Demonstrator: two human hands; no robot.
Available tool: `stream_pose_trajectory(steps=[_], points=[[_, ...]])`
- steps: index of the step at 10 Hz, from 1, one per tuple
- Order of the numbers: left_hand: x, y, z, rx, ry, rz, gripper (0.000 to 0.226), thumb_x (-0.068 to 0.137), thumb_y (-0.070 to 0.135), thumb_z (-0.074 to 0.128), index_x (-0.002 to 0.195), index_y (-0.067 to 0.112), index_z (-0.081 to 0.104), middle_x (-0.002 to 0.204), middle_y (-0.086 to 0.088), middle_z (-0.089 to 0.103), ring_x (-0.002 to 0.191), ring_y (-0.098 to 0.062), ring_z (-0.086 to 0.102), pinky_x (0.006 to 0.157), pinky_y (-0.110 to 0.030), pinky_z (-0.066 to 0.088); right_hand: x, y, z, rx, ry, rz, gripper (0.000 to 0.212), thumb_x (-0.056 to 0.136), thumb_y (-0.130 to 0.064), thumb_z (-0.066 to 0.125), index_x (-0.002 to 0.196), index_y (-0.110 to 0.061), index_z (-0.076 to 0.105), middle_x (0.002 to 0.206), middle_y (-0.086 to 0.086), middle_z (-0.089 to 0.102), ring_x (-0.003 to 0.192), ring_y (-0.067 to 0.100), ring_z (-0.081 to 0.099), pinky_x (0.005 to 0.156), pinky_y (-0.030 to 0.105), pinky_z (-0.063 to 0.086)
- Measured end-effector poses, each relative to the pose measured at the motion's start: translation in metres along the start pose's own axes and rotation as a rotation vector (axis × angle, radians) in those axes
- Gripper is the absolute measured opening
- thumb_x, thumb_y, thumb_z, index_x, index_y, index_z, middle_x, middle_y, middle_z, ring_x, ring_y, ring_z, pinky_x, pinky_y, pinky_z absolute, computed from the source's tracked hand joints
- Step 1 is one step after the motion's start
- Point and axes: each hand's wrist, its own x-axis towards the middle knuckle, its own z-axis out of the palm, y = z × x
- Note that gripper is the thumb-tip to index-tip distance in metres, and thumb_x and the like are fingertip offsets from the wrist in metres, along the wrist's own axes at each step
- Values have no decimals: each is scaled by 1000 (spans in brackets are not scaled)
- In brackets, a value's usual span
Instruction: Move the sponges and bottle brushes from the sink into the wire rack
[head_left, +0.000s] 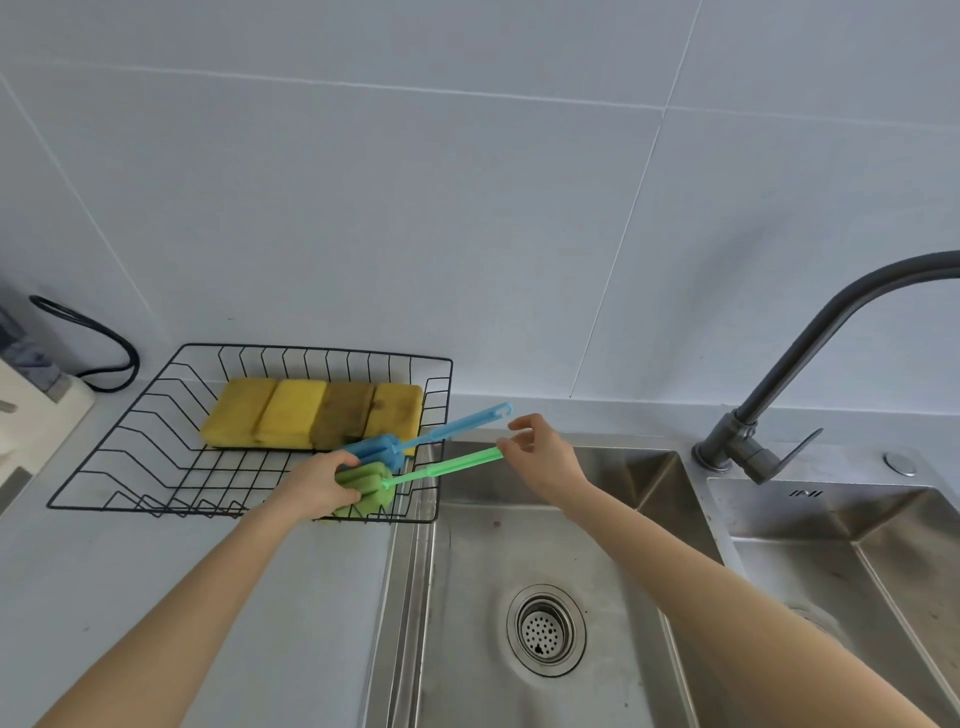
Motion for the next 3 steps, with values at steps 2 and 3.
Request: stream_pose_trajectory(steps=[2, 3], points=[[-11, 9, -5, -41, -5, 10, 56, 81, 22, 63, 131, 9, 42, 136, -11, 49, 123, -25, 47, 102, -34, 38, -8, 2, -11, -70, -34, -19, 37, 92, -26, 51, 126, -13, 44, 121, 11, 58, 91, 18, 53, 67, 20, 42], [-19, 23, -16, -14, 16, 56, 54, 83, 26, 60, 132, 11, 41, 138, -10, 47, 123, -24, 47, 100, -35, 38, -15, -6, -18, -132, -23, -80, 42, 91, -26, 52, 129, -11, 42, 129, 13, 52, 114, 23, 51, 84, 25, 38]])
